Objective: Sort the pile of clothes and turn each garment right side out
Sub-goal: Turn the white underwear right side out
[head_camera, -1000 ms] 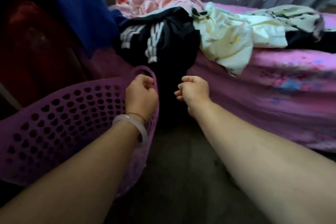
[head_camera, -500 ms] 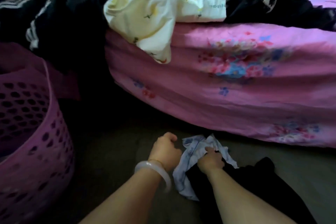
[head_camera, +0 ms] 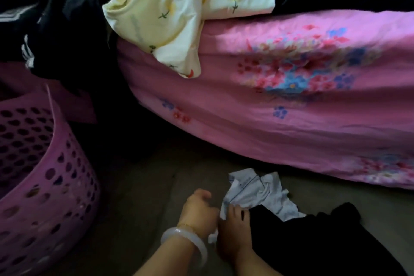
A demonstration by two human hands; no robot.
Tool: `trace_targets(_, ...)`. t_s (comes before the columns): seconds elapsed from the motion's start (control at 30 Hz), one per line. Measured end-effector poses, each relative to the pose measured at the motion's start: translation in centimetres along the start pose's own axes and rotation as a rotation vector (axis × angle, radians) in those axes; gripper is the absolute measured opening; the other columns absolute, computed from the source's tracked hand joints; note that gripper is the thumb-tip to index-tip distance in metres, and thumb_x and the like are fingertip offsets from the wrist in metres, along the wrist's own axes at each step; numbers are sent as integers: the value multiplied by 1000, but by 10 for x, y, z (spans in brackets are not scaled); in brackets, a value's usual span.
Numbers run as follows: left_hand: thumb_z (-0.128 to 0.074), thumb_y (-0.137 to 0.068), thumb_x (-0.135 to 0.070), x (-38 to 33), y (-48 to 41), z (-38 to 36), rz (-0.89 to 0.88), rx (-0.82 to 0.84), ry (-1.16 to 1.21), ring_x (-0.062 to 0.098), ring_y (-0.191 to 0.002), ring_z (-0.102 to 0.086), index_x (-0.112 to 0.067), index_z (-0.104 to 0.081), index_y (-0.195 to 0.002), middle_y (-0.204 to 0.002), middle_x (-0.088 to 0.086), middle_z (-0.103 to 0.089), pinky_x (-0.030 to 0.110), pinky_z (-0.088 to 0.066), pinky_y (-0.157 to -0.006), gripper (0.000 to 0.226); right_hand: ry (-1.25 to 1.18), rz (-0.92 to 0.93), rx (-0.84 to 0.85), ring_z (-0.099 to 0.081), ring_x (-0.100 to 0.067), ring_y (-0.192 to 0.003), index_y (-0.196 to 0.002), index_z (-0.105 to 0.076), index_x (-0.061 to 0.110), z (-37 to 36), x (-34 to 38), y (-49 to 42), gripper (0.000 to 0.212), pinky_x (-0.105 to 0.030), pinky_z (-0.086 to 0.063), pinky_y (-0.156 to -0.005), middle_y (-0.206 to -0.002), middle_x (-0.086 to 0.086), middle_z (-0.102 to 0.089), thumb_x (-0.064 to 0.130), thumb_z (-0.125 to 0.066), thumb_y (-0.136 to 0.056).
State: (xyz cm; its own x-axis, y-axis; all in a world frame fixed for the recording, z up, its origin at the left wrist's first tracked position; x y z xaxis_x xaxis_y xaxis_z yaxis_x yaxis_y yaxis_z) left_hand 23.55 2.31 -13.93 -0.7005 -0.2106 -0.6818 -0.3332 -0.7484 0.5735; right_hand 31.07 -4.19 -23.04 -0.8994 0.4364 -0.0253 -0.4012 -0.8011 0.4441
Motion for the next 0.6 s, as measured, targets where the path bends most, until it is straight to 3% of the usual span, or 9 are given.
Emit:
trace_targets(0.07, -62, -86, -6, 3, 5, 8, 21, -23, 37, 13, -93, -60, -22, -50, -124, -120, 6, -59, 20, -49, -67, 43, -108, -24, -71, -26, -34, -135, -128, -56, 22, 8, 9, 5, 43, -49, -18, -109, -149, -16, -30, 42, -38, -95)
trace_targets(0.17, -58, -84, 2, 5, 15, 28, -35, -46, -7, 19, -111, -57, -22, -48, -130, -130, 7, -53, 32, -52, -92, 53, -540, -35, -180, -55, -25, -107, -96, -61, 23, 48, 11, 5, 26, -39, -41, -95, -111, -8, -62, 35, -38, -95)
trace_targets(0.27, -59, -79, -3, -1, 29, 58, -187, -101, -144, 21, -130, -43, -31, -41, -139, -141, 0, -38, 32, -42, -106, 69, -1216, 50, -173, -57, -21, -72, -66, -56, 18, 108, 16, 4, 24, -31, -51, -71, -74, -9, -61, 22, -44, -86)
trace_targets(0.33, -67, -67, -16, -14, 37, 72, -329, -74, -216, 20, -132, -40, -37, -42, -137, -142, -6, -37, 36, -39, -109, 77, -1467, 196, -212, -49, -13, -65, -63, -56, 13, 150, 16, 13, 18, -28, -43, -65, -66, -7, -54, 19, -46, -77)
trace_targets(0.4, -74, -55, -28, -23, 45, 85, -418, 8, -273, 16, -125, -49, -39, -55, -124, -132, -12, -49, 37, -44, -104, 73, -1698, 354, -128, -49, -18, -62, -61, -55, 11, 187, 19, 32, 19, -30, -42, -64, -61, -9, -53, 16, -46, -76)
trace_targets(0.47, -81, -57, -24, -27, 54, 97, -417, 130, -267, 6, -102, -63, -36, -64, -103, -109, -13, -63, 22, -53, -89, 50, -1852, 473, -4, -50, -23, -53, -59, -53, 8, 218, 21, 53, 25, -29, -44, -56, -56, -16, -55, 13, -43, -81)
trace_targets(0.53, -82, -67, -14, -33, 61, 109, -435, 241, -243, -5, -79, -64, -29, -64, -93, -88, -12, -68, 7, -51, -68, 35, -1821, 490, -80, -52, -24, -55, -53, -57, 11, 240, 18, 69, 33, -31, -45, -60, -56, -15, -58, 17, -46, -84)
trace_targets(0.6, -83, -69, -12, -37, 67, 124, -463, 260, -204, -4, -74, -63, -22, -66, -93, -86, -9, -69, 8, -52, -66, 31, -1672, 421, -214, -58, -26, -64, -55, -65, 13, 253, 15, 79, 42, -34, -47, -69, -66, -16, -64, 23, -49, -93)
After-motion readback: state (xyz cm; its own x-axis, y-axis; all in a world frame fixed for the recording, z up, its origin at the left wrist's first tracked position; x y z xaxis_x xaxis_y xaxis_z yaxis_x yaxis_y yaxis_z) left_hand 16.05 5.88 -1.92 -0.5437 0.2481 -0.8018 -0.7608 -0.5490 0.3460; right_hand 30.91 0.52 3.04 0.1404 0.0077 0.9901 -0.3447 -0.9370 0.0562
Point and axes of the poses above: each hand's wrist, its own y-axis away from the middle knuckle, its own z-axis out of the back of the hand, x = y × z, the point moved 3 cm from there along -y, towards the middle knuckle
